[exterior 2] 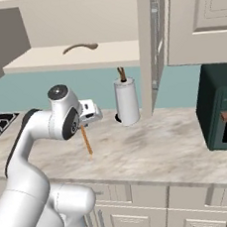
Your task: Organize the utensils by type. Pick up the wooden spoons from the counter and place them in the open cabinet. Then pick up the metallic utensils from the counter and place them in the open drawer.
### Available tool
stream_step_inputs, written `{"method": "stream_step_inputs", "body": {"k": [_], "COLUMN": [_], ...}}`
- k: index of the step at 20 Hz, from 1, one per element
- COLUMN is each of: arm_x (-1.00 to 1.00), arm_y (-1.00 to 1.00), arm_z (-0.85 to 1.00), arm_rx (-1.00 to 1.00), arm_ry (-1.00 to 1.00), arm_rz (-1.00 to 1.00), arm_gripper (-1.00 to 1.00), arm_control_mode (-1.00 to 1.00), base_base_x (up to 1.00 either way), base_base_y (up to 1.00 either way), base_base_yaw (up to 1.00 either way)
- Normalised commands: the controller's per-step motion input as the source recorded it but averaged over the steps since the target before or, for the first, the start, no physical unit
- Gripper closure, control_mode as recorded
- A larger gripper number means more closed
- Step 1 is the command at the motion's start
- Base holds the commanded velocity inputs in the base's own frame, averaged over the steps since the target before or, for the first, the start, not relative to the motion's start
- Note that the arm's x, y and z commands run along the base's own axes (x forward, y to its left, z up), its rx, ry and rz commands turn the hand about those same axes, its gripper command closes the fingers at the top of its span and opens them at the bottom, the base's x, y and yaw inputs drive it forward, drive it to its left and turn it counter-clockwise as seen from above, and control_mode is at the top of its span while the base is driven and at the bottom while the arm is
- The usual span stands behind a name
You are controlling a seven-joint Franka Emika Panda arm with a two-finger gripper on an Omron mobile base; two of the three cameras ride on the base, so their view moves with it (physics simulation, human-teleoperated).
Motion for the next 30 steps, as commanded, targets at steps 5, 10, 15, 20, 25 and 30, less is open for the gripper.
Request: {"method": "stream_step_inputs", "body": {"k": [5,10,15,20,25,30], "arm_x": [0.06,0.09,-0.14,-0.28,-0.12,0.00], "arm_y": [0.00,0.01,0.00,0.00,0.03,0.04], "arm_z": [0.06,0.30,0.67,0.91,0.99,0.83], "arm_rx": [0.02,0.04,0.03,-0.09,-0.35,-0.35], "arm_ry": [-0.05,-0.15,-0.20,-0.05,0.00,0.00], "arm_rz": [0.00,0.00,0.00,0.00,0.00,0.04], "arm_gripper": [1.00,1.00,1.00,1.00,1.00,1.00], "arm_control_mode": [-1.00,-1.00,-1.00,-1.00,-1.00,-1.00], "base_base_x": [0.11,0.00,0.00,0.00,0.00,0.00], "base_base_y": [0.02,0.00,0.00,0.00,0.00,0.00], "base_base_yaw": [0.00,0.00,0.00,0.00,0.00,0.00]}}
